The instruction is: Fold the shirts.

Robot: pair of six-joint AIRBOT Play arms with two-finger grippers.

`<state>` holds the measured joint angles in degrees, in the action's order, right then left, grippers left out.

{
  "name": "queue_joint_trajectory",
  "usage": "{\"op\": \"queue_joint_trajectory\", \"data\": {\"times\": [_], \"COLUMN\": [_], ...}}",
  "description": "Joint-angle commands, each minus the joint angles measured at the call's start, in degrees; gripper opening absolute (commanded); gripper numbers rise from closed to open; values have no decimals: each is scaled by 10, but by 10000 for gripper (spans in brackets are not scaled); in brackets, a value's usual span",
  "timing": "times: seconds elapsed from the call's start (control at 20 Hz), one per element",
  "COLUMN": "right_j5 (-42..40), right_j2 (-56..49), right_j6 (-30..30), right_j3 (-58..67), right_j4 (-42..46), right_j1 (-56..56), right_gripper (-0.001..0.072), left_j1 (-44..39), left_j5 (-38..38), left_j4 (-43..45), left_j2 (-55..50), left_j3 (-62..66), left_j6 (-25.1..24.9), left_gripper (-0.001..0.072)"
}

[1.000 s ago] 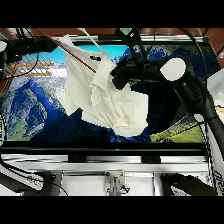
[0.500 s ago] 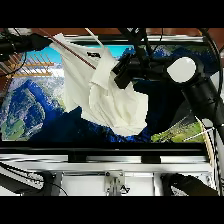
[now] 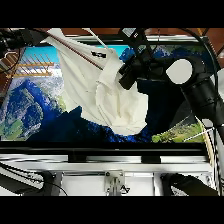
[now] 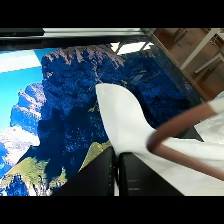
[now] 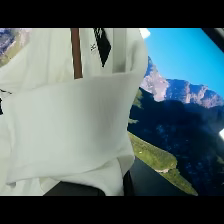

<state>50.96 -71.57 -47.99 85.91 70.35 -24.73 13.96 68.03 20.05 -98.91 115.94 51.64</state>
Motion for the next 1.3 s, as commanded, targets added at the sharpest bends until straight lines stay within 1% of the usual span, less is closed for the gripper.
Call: {"op": "queue_joint_trajectory", "data": {"times": [0.0,0.1,0.2,0.3,0.4,0.55,0.7,0.95,1.0,1.05,1.15,1.2,1.25], "right_j5": [-15,-23,-14,4,28,60,56,56,56,56,66,83,102], "right_j2": [-2,-2,-2,-2,-2,-2,-2,-2,-1,-1,-1,-1,-1], "right_j6": [-7,-10,-8,7,35,35,35,38,44,61,109,123,120], "right_j3": [0,0,0,0,0,0,0,0,0,0,0,0,0], "right_j4": [49,73,81,77,67,78,99,136,132,118,74,65,75], "right_j1": [0,0,0,0,0,0,0,0,0,0,0,0,0], "right_gripper": [107,107,107,107,107,107,107,107,107,107,106,107,107], "left_j1": [6,17,37,54,60,60,60,61,63,65,73,78,80], "left_j5": [-30,-4,2,0,0,0,0,0,0,-3,-15,-16,-13], "left_j4": [-21,-21,-21,-21,-22,-49,-93,-94,-93,-89,-89,-90,-92], "left_j2": [1,0,2,2,3,3,3,3,3,3,2,2,2], "left_j3": [1,1,1,1,1,1,1,1,1,1,1,1,1], "left_j6": [-2,-2,-1,-1,-1,-6,-26,-35,-56,-62,-62,-62,-62], "left_gripper": [51,50,50,50,51,51,51,51,51,51,51,51,51]}}
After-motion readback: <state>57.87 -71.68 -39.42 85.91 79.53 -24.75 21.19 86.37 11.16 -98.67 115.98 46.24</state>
